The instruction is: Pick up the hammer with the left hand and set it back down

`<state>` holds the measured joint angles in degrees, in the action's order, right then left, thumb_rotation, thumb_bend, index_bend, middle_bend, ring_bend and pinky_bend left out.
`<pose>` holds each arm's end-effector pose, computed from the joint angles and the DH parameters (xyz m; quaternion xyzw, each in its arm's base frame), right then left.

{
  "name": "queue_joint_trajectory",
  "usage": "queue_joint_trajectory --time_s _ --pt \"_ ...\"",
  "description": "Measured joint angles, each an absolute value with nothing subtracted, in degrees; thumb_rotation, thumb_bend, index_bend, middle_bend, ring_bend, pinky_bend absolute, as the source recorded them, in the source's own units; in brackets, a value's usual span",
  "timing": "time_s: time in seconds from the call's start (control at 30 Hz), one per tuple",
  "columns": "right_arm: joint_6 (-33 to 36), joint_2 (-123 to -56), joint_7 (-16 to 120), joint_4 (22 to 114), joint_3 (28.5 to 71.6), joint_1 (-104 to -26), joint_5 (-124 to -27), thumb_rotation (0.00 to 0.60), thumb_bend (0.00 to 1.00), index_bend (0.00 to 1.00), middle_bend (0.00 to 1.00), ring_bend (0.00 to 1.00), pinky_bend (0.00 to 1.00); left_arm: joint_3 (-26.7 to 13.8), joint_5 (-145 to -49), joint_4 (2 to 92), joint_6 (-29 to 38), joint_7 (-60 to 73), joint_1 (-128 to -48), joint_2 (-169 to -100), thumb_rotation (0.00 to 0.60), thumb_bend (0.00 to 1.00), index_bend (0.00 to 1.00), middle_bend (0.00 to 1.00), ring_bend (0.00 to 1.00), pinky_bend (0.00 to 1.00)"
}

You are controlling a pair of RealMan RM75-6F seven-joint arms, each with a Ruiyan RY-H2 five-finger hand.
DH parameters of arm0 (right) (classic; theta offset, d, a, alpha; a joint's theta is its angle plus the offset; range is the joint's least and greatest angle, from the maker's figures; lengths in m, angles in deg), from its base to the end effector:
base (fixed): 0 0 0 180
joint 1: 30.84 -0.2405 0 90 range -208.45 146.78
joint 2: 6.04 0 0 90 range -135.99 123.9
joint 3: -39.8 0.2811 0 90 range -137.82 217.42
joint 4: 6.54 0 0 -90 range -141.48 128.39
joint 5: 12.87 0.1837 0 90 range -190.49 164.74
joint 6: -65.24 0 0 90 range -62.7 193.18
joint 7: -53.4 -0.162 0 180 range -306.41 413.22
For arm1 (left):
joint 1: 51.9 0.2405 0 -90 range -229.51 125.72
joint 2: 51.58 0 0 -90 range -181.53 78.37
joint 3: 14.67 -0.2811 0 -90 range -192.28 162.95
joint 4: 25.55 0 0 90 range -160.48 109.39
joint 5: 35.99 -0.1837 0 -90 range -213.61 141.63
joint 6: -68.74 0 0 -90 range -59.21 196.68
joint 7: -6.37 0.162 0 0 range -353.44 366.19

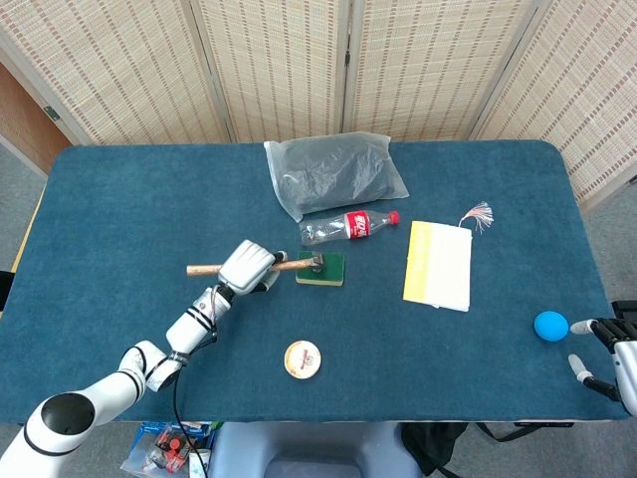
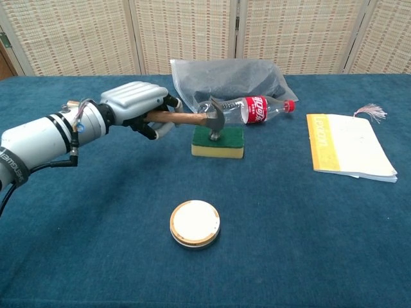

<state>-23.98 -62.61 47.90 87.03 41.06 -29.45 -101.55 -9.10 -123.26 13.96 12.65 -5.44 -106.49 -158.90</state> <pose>-0.3323 -0.1580 0.2390 0.5813 -0.3913 0.3751 0.6069 -0.1255 0.4356 -0.0559 -0.7890 -0.2472 -0.4248 0.3688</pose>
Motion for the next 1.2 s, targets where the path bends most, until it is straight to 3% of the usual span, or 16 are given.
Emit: queue_joint_trajectory --time_s 0.4,0.73,0.83,0.87,0.9,1.0,1.07,1.2 --pt "-23.97 -62.92 47.30 86.48 41.08 -29.57 -102.07 0.600 0.29 0.40 0.40 0.32 0.30 -6.73 -120.14 23.98 10.95 -8.38 -104.16 -151.54 0.600 0.57 0.68 0.85 0.83 0.99" --pt "-23.52 -63.21 47.25 86.34 40.98 -30.06 -102.76 0.600 0.29 0.40 0.40 0.32 0.30 -9.81 -118.72 28.35 13.37 -5.89 -99.61 -145.81 0.600 0.56 0.62 0.78 0.73 0.93" --pt "-23.58 -63.17 47.35 86.41 41.02 -30.07 -102.76 0.600 0.29 0.40 0.40 0.32 0.30 -10.41 -118.98 28.23 14.09 -6.05 -99.54 -145.93 0.600 0.44 0.47 0.65 0.60 0.78" --pt "-23.63 -63.12 47.41 86.47 41.03 -30.06 -102.75 0.600 0.29 0.40 0.40 0.32 0.30 -10.65 -119.00 28.22 14.82 -5.90 -99.55 -145.96 0.600 0.37 0.39 0.57 0.51 0.69" --pt "-23.70 -63.09 47.43 86.50 41.03 -30.02 -102.75 0.600 0.29 0.40 0.40 0.32 0.30 -10.80 -118.96 28.26 15.48 -5.67 -99.58 -145.96 0.600 0.32 0.30 0.47 0.42 0.60" --pt "-23.86 -63.06 47.45 86.56 40.96 -29.89 -102.77 0.600 0.29 0.40 0.40 0.32 0.30 -10.87 -117.88 29.36 18.32 -3.75 -99.77 -145.49 0.600 0.21 0.01 0.08 0.06 0.19" --pt "-23.96 -63.06 47.43 86.57 40.96 -29.82 -102.73 0.600 0.29 0.40 0.40 0.32 0.30 -10.46 -116.35 31.21 19.77 -1.78 -99.82 -144.78 0.600 0.19 0.00 0.00 0.00 0.08" --pt "-24.07 -63.08 47.29 86.47 40.98 -29.76 -102.71 0.600 0.29 0.40 0.40 0.32 0.30 -8.79 -113.90 35.39 19.26 0.45 -99.22 -143.19 0.600 0.18 0.00 0.00 0.00 0.02"
